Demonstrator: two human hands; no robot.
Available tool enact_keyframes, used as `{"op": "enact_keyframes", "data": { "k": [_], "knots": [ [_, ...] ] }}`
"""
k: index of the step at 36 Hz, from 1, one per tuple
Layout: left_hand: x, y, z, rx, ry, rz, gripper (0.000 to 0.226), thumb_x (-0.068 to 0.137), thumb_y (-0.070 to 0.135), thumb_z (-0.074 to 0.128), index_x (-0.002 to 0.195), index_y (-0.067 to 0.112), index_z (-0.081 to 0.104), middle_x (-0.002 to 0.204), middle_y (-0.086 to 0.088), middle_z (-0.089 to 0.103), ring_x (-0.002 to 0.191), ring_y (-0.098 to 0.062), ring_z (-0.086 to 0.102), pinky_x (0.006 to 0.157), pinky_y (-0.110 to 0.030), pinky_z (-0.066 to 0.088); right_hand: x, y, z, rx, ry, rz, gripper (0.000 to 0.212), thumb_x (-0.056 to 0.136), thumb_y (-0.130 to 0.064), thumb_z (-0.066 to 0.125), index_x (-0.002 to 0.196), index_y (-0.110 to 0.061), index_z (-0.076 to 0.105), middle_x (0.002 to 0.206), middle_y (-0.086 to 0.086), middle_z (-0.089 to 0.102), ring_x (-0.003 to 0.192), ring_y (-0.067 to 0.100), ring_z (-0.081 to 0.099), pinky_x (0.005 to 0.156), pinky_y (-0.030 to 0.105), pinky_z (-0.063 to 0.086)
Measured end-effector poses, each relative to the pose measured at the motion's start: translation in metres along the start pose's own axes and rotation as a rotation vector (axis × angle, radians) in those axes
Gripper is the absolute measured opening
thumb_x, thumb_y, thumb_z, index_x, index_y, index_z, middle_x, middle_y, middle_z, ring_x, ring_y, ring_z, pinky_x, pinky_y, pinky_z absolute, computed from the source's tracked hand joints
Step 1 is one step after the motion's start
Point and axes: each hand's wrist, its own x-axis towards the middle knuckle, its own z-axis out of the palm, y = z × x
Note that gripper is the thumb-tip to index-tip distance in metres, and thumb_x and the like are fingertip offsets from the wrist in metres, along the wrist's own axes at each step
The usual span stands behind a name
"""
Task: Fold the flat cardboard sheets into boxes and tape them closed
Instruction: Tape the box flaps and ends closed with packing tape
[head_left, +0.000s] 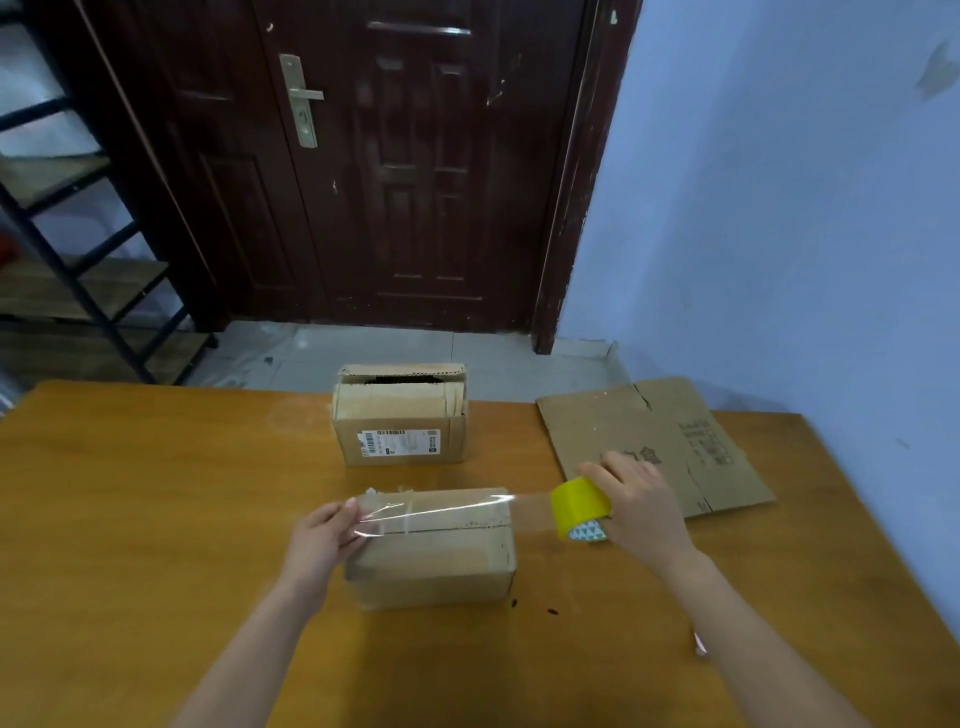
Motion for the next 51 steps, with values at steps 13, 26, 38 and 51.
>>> {"op": "enact_keyframes", "data": {
  "k": [13,26,38,51],
  "knots": [
    [0.013,-0.003,-0.01,-0.142,0.034,-0.022,0.024,0.097,0.015,0.049,0.084,-0.003,0.058,0.08,-0.016,0.072,0.081,-0.025,0.068,0.077,-0.033,0.056,-0.004,0.003,0.011,0.002,-0.152,-0.027,0.075,0.04,-0.006,0.089,0.103,-0.019,0.049,0.092,0.001,0.063,0.08,0.018,0.062,0.067,0.023,0.042],
    [0.016,-0.01,-0.006,-0.146,0.018,-0.037,0.028,0.097,0.011,0.048,0.073,-0.002,0.055,0.083,-0.023,0.065,0.086,-0.028,0.066,0.086,-0.035,0.051,0.01,-0.005,0.016,-0.352,-0.207,-0.023,0.066,0.031,0.013,0.075,0.087,-0.02,0.064,0.073,0.001,0.053,0.061,0.02,0.054,0.061,0.033,0.017],
    [0.025,-0.005,-0.024,-0.512,-0.071,-0.254,0.03,0.098,0.012,0.038,0.069,0.008,0.045,0.09,-0.032,0.065,0.075,-0.039,0.07,0.07,-0.047,0.056,0.017,-0.029,0.029,-0.308,-0.224,0.005,0.07,0.028,0.016,0.072,0.088,-0.017,0.06,0.072,0.004,0.049,0.061,0.024,0.052,0.061,0.035,0.005],
    [0.022,-0.004,-0.024,-0.612,-0.051,-0.303,0.035,0.098,0.012,0.036,0.064,0.008,0.043,0.084,-0.033,0.065,0.072,-0.042,0.069,0.064,-0.05,0.056,0.014,-0.04,0.044,-0.314,-0.257,0.009,0.07,0.023,0.013,0.078,0.085,-0.017,0.065,0.071,0.004,0.053,0.06,0.023,0.055,0.06,0.034,0.016]
  ]
}}
